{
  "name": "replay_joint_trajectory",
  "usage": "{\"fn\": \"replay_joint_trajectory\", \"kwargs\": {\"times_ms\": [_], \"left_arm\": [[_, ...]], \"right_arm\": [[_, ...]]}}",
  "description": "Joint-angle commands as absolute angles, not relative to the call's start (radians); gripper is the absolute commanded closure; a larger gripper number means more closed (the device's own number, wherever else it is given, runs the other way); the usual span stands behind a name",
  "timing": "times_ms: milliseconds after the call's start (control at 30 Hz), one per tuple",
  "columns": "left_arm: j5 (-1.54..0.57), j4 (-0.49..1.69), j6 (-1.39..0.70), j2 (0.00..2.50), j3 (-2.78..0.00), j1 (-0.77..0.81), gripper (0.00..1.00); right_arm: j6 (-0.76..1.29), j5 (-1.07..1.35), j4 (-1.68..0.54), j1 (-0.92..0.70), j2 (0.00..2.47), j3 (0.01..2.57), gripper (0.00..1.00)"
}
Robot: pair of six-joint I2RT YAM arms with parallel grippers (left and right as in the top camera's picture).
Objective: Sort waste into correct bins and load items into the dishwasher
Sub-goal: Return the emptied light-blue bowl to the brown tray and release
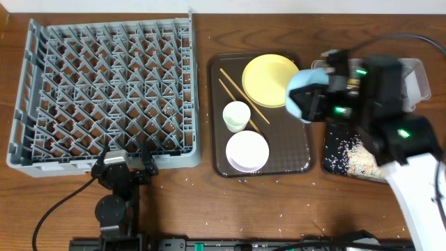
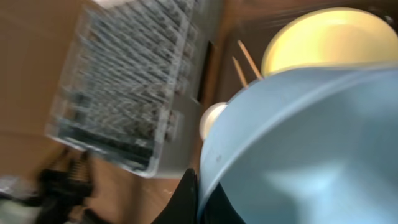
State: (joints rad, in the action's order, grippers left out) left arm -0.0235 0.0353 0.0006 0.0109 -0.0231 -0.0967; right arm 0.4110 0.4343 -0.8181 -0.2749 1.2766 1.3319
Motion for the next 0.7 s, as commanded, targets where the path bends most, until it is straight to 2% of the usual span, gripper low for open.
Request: {"fn": "replay_joint_trajectory", "kwargs": {"times_ms": [0,300,667], "left_arm": [[-0.007,0.07,0.007,0.006,-0.004,-0.101,0.08],[-0.007,0.071,0.007,0.006,-0.004,-0.101,0.08],[-0.007,0.07,0.007,0.006,-0.004,-0.101,0.08]], "right_arm": [[0.339,0.183,-0.868,-0.381,1.412,1.371,0.99],[0.342,0.161,-0.993,-0.44,1.718,1.37,0.99],[0.338,0.159,-1.039,-0.44,1.885,1.369,0.99]]}}
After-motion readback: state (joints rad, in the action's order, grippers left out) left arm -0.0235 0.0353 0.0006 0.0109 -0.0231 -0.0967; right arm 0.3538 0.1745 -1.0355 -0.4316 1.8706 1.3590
